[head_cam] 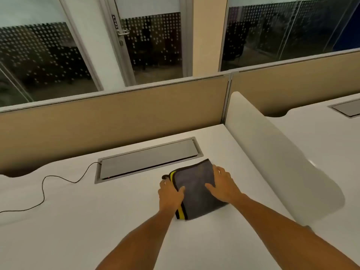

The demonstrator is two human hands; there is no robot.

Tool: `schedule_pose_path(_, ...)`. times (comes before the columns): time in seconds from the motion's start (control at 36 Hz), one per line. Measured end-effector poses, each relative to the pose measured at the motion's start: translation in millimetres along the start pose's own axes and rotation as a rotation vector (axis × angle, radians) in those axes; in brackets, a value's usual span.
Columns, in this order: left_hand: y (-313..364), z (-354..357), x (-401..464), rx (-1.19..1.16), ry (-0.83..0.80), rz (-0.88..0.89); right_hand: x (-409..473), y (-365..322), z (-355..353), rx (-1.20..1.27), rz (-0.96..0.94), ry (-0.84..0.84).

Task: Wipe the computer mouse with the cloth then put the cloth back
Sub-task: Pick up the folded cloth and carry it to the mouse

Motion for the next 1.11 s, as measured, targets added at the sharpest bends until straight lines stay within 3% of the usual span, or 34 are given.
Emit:
schedule_pose_path(0.11,-2,2,4,-0.027,0.042,-0.141,2,8,6,0.107,0.099,-0.031)
schedule_pose_path(0.31,1,16,10,-0.151,0.055,-0.178,9,12,18,0.116,0.159,-0.019)
schedule_pose_path(0.56,-13,24,11,-0.276,0.043,-0.236,15,17,16,0.455,0.335,-0.067)
schedule_pose_path(0.75,-17,23,10,-0.349,-0.029,-0.257,8,22,18,0.556,0.437,-0.114)
schedule_pose_path(1.11,-28,-26,-37,-0.447,-0.036,-0.206,-40,-6,9,0.677,0.374,-0.218)
Point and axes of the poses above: each hand's wrist, its own x-axis towards the middle knuckle, its own z-axis out of the palm, y = z × x, the point moved 6 cm from there along x, towards the middle knuckle, and after that the axes turned 11 degrees about z, right-handed, at the moved point
